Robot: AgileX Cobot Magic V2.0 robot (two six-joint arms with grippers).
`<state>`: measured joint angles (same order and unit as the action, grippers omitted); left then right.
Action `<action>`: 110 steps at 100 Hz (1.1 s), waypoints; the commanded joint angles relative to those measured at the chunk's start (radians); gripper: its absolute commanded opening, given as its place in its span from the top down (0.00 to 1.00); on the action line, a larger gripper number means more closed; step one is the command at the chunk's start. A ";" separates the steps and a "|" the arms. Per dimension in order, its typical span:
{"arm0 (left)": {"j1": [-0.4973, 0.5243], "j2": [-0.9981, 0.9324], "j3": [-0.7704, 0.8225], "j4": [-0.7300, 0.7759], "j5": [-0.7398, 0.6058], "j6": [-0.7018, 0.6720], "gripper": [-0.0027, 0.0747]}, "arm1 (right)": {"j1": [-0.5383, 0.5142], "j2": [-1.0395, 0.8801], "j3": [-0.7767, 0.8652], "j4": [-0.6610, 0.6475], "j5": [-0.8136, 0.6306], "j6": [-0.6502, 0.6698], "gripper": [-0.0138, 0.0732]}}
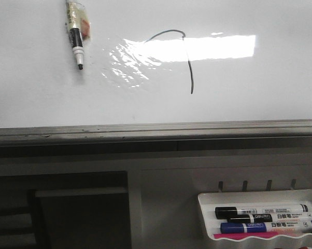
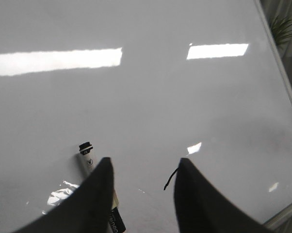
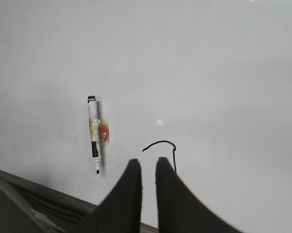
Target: Write number 7 on whiteboard
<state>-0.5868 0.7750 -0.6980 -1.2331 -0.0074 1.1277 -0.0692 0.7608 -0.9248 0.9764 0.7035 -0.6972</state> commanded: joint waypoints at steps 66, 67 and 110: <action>-0.001 -0.609 0.433 -0.013 -0.164 -0.007 0.99 | -0.007 -0.618 0.677 0.289 -0.354 -0.459 0.91; -0.001 -0.613 0.436 -0.015 -0.167 -0.007 0.99 | -0.007 -0.620 0.679 0.289 -0.354 -0.459 0.91; -0.001 -0.637 0.451 -0.060 -0.189 -0.007 0.99 | -0.007 -0.622 0.703 0.291 -0.357 -0.457 0.91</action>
<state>-0.5868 0.1294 -0.2195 -1.2914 -0.1760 1.1277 -0.0692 0.1284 -0.1980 1.2365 0.3799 -1.1415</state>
